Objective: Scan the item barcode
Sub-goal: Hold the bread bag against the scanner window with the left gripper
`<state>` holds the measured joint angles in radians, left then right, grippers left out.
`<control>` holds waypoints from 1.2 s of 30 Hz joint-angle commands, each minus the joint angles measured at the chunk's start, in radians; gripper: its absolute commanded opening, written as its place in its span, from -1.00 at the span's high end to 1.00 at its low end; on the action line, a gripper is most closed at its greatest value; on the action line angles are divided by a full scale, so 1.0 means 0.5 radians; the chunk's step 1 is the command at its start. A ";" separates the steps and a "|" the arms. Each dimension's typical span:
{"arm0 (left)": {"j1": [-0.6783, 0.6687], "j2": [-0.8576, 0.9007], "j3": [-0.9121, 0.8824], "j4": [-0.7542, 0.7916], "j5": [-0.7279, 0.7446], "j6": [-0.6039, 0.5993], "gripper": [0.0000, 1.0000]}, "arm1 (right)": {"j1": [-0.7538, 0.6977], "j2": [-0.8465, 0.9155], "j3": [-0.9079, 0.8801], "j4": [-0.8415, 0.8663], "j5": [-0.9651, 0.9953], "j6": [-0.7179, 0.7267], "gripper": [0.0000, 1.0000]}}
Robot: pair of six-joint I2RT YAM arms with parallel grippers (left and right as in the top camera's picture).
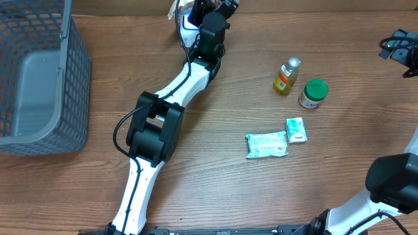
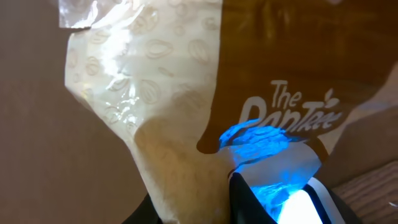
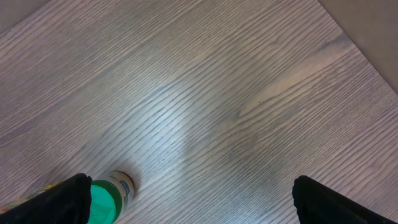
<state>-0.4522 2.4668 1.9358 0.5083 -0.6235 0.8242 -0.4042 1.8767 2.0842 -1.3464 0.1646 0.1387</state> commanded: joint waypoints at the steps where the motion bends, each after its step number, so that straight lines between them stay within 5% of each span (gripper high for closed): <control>1: -0.033 0.034 0.025 -0.060 0.020 0.034 0.92 | -0.002 -0.013 0.018 0.011 0.014 0.007 -1.00; 12: -0.050 0.034 0.025 -0.290 0.031 -0.346 0.91 | -0.002 -0.013 0.018 0.011 0.014 0.007 -1.00; 21: -0.026 0.034 0.025 0.287 0.231 0.235 0.91 | -0.002 -0.013 0.018 0.011 0.014 0.007 -1.00; 29: -0.038 0.041 0.025 -0.173 0.290 0.124 0.91 | -0.002 -0.013 0.018 0.011 0.014 0.007 -1.00; 36: -0.065 0.053 0.025 -0.281 0.250 -0.062 0.91 | -0.002 -0.013 0.018 0.011 0.014 0.007 -1.00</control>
<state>-0.4717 2.4733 1.9381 0.3805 -0.5041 0.8631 -0.4042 1.8767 2.0842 -1.3464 0.1646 0.1379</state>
